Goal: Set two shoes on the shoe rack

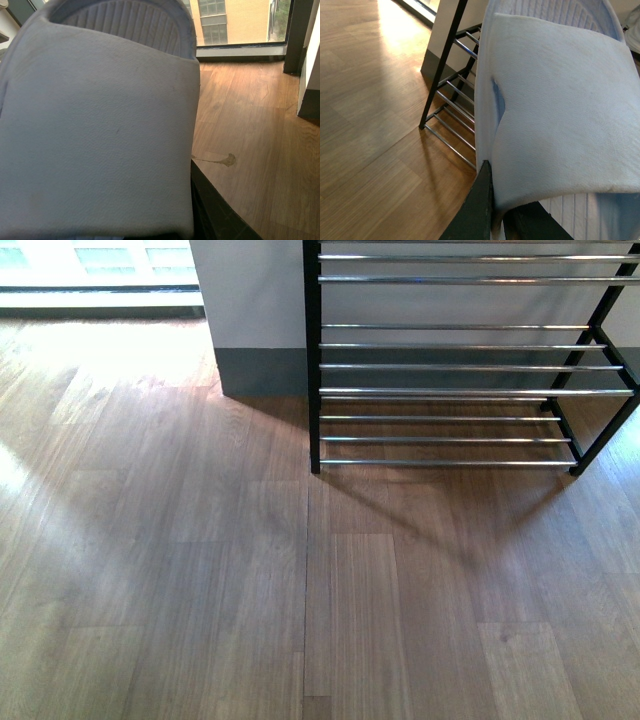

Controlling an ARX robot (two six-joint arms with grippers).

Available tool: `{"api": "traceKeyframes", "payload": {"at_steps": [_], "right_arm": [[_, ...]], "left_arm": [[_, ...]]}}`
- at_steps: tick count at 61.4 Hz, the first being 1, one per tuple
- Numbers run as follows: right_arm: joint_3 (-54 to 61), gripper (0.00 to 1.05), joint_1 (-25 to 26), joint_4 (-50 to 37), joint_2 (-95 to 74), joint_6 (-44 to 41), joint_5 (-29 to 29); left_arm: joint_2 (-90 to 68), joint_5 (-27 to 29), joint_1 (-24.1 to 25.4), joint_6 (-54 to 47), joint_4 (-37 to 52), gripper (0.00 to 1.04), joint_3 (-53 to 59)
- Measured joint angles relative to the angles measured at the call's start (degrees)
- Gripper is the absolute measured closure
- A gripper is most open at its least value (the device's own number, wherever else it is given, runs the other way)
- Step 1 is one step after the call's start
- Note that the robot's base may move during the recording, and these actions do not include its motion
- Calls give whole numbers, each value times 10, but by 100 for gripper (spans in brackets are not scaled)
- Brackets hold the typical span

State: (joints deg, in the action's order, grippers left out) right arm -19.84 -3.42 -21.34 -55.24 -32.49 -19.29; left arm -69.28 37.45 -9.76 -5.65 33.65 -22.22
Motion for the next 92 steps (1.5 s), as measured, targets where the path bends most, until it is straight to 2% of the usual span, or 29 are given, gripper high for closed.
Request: {"api": "traceKeyframes", "payload": {"at_steps": [65,70,76,85,92], "right_arm": [[0,103,0,-1,2,4,-2],[7,103,-9,-64,-17,48,-16],[-29,103,-43,-118,-67,126,23],[-139,103,-78,-100,-174,198,74],[-257,103,-93,-46,-285,231,108]], "left_arm": [[2,0,1,0,0,103,0],[1,2,3,0,0,103,0],[1,2,3,0,0,103,0],[1,1,2,0,0,103,0],[1,1,2,0,0,103,0]]}}
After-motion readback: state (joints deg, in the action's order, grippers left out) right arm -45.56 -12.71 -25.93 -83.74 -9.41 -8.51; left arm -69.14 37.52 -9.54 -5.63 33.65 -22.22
